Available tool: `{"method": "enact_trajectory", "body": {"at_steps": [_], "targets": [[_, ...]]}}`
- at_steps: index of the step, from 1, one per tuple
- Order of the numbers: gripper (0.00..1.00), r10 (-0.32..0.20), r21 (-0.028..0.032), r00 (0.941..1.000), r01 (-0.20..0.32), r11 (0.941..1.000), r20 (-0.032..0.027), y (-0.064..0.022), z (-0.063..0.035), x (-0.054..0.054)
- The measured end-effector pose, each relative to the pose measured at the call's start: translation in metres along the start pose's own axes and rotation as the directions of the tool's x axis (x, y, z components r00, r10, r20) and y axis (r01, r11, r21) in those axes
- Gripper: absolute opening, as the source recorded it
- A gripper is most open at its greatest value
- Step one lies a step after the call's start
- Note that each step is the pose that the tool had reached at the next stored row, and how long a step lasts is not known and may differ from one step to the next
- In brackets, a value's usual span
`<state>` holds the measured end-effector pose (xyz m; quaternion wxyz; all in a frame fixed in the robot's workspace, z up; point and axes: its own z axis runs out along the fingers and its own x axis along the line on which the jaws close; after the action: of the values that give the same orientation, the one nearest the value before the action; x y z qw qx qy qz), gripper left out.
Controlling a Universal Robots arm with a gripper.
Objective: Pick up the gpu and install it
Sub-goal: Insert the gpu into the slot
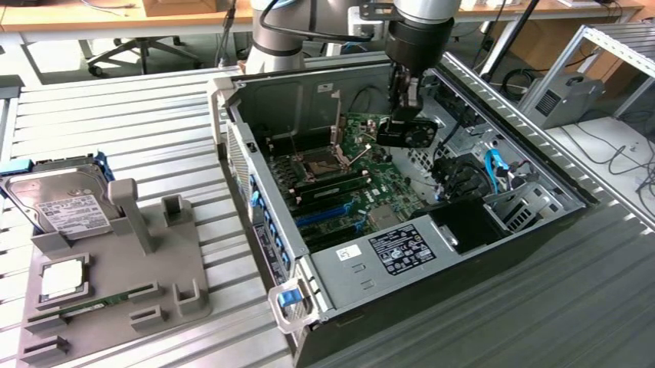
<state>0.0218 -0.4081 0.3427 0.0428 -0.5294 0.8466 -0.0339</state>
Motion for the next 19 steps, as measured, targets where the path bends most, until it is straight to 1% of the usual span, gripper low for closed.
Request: {"method": "enact_trajectory", "body": {"at_steps": [9,19], "targets": [[0.26,-0.045,-0.0015,0.9990,0.045,0.9990,0.0047,0.0000,0.0000,0.0000],[0.26,-0.098,-0.0031,0.9951,0.098,0.9952,0.0103,0.0000,0.0000,0.0000]]}}
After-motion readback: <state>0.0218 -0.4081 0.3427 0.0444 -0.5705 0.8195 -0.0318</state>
